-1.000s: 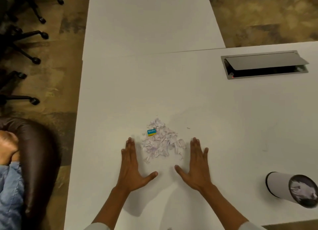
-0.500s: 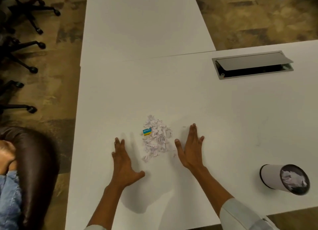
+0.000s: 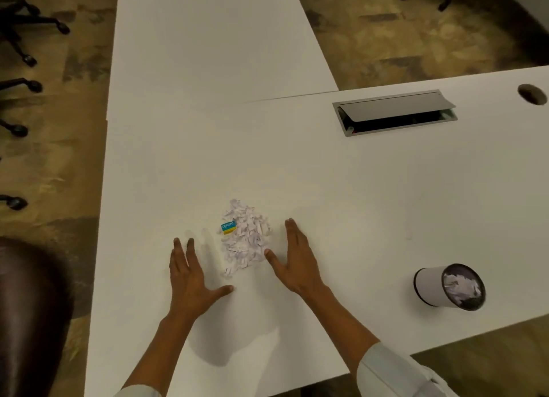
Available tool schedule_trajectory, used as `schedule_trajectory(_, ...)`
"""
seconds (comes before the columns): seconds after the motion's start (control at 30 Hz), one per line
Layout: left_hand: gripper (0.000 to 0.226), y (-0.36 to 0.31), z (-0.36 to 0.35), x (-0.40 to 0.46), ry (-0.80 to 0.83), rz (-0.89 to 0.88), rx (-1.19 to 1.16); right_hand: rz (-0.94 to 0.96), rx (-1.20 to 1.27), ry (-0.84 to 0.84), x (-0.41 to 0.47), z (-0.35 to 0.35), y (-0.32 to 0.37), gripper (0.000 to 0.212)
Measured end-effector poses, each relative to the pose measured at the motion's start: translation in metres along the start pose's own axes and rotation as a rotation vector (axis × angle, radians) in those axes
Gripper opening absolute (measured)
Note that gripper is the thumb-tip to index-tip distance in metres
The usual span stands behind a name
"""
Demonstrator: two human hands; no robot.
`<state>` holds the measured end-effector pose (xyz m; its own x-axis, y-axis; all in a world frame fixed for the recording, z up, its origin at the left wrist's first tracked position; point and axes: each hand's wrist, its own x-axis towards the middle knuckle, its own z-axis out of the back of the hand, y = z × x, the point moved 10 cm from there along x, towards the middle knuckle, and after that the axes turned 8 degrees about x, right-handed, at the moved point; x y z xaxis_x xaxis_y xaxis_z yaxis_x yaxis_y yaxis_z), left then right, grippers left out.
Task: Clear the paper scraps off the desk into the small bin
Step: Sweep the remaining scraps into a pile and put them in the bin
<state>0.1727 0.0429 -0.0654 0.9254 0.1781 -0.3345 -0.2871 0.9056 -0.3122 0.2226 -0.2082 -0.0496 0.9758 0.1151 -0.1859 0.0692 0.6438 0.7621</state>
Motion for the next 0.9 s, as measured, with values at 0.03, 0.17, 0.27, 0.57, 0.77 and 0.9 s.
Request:
schedule_trajectory(0.03,0.150,-0.004,0.003,0.004,0.015,-0.050,0.033,-0.068,0.005,-0.072,-0.009,0.013,-0.009,0.083)
schedule_trajectory(0.17,0.151,-0.019,0.005,0.028,0.146,-0.210,0.214,-0.286,-0.037,0.096,-0.036,-0.002,-0.040,0.089)
schedule_trajectory(0.27,0.146,-0.029,0.007,0.045,0.200,-0.239,0.260,-0.277,0.064,0.135,-0.029,-0.024,-0.037,0.084)
schedule_trajectory(0.57,0.143,-0.051,0.014,0.061,0.165,-0.263,0.184,-0.018,0.106,0.055,0.048,-0.025,0.024,0.074)
schedule_trajectory(0.77,0.136,-0.064,0.005,0.071,0.244,-0.336,0.210,0.259,-0.309,0.372,0.070,-0.046,0.047,0.117)
schedule_trajectory(0.9,0.100,-0.075,0.005,0.070,0.177,-0.365,0.203,0.308,-0.476,0.530,0.065,-0.075,0.045,0.102)
